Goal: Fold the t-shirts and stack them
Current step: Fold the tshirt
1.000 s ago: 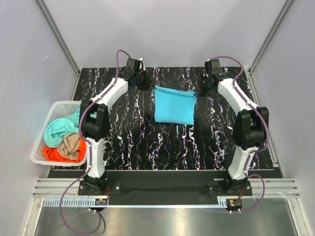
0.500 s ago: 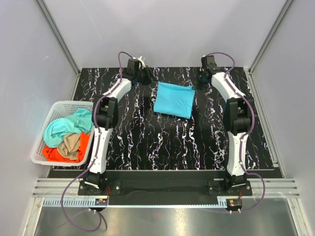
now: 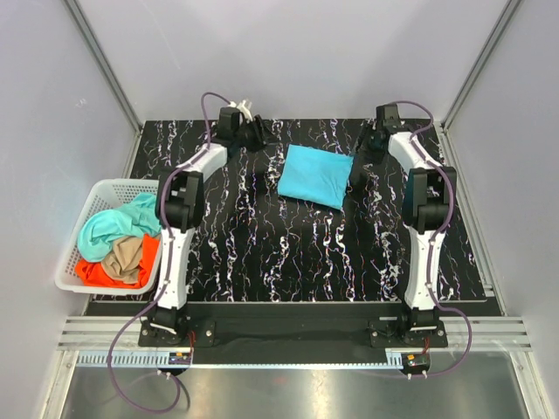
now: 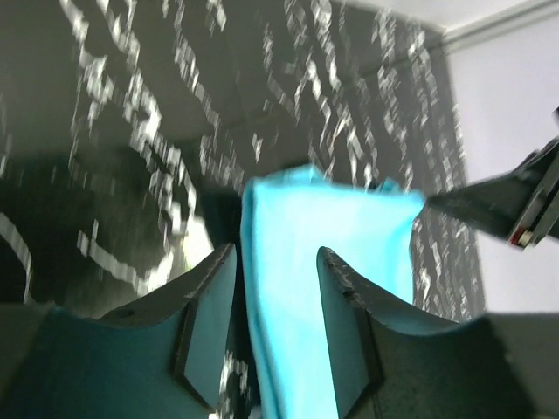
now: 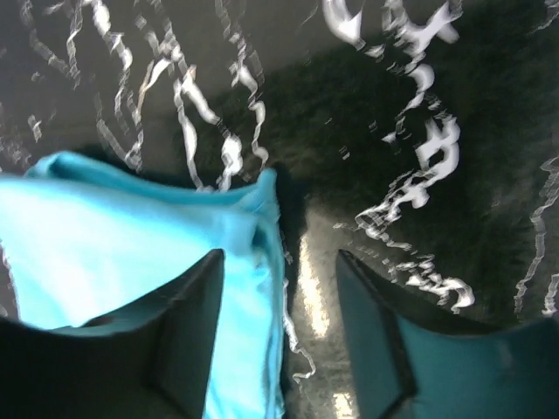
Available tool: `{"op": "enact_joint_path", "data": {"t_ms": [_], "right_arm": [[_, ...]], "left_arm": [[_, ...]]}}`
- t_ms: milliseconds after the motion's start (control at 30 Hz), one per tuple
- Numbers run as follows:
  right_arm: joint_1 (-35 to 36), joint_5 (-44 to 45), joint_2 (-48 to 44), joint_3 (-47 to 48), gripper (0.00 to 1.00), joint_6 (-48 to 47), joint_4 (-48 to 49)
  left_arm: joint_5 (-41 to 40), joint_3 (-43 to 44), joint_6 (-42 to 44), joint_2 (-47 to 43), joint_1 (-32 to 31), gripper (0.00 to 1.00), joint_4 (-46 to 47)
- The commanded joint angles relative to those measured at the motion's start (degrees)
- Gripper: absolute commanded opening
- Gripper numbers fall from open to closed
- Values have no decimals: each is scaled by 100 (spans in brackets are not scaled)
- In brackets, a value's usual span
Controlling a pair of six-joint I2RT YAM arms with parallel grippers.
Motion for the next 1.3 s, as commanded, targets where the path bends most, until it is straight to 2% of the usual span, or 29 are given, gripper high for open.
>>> {"op": "enact_joint_path", "data": {"t_ms": [0,67,100,133,200,233,300,467,600,700,833,933,1033,1167,1267], "right_arm": [[52,-659,-738,-447,64,-184,532],[60,-967,-783,-493,62,-404,481],[60,-1004,-774,-484,48,-439,333],[52,-1048,-783,-493,40,-492,262],[69,-1486,-827,-536,28,-536,313],[60,-1653,-836,-571,26,-466,392],[43,-2268,-757,-642,27,-396,690],[-194,-2506,-73,-528,33,8,1007],[-633,-2936,323,-669,35,605,2033],[-853,-3315,588,-563,36,984,2456],[-1029,-3307,676,-370,36,1038,2450],[-1135,-3394,720,-106,37,932,2081],[-1144,-3342,299,-483,36,914,2159],[-1100,-3851,-281,-1071,31,1037,2440],[-1003,-4140,-353,-1230,29,976,2467]], "left_arm": [[-384,-605,656,-986,-67,48,-274],[-543,-1042,806,-1259,-102,47,-494],[-586,-1228,825,-1478,-163,47,-461],[-569,-1404,842,-1584,-199,47,-286],[-351,-1800,860,-1821,-339,47,-136],[-297,-1897,860,-1875,-401,47,-48],[-253,-2178,843,-2024,-585,48,-30],[-209,-2530,746,-1955,-911,48,164],[-629,-2715,658,-1788,-981,48,164],[-806,-2760,614,-1674,-990,49,208],[-815,-2557,675,-1620,-999,50,76],[-622,-2007,781,-1516,-982,52,7],[-447,-1295,694,-1217,-938,52,32],[-112,-519,106,-716,-832,52,260],[-139,16,-88,-286,-806,53,340]]}}
